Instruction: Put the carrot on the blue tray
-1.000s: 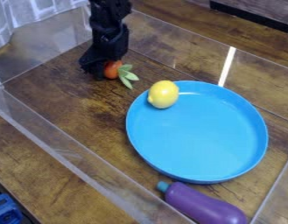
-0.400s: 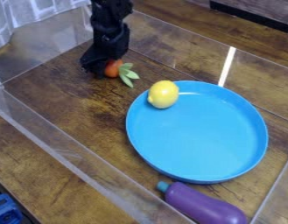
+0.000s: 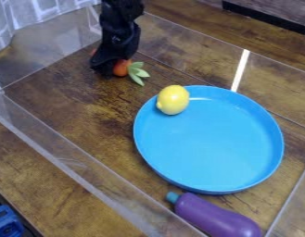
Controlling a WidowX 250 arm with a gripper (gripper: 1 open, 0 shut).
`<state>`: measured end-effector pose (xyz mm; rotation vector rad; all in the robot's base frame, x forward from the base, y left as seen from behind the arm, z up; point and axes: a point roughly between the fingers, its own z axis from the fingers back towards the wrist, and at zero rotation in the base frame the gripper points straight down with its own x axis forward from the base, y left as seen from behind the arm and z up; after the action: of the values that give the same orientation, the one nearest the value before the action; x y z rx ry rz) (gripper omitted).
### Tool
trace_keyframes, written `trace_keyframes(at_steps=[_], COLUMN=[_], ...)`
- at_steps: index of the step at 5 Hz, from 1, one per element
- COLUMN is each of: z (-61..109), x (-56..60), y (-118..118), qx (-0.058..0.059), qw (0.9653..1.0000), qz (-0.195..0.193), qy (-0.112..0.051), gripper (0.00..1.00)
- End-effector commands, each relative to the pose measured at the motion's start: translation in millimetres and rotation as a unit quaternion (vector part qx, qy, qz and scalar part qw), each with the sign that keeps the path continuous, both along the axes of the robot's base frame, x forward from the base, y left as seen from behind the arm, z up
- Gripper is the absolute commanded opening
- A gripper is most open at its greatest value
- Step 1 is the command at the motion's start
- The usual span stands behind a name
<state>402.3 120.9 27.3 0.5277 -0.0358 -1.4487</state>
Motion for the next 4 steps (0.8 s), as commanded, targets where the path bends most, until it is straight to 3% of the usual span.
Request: trace_keyframes(at_steps=[1, 4], z=[-20.6, -41.8], x=[3.7, 21.4], y=[-3.4, 13.3], qx=[-0.010, -0.014], qw=[0.9999, 0.9998], qz=[0.006, 0.000], qy=[0.011, 0.017], gripper=[1.00, 1.00])
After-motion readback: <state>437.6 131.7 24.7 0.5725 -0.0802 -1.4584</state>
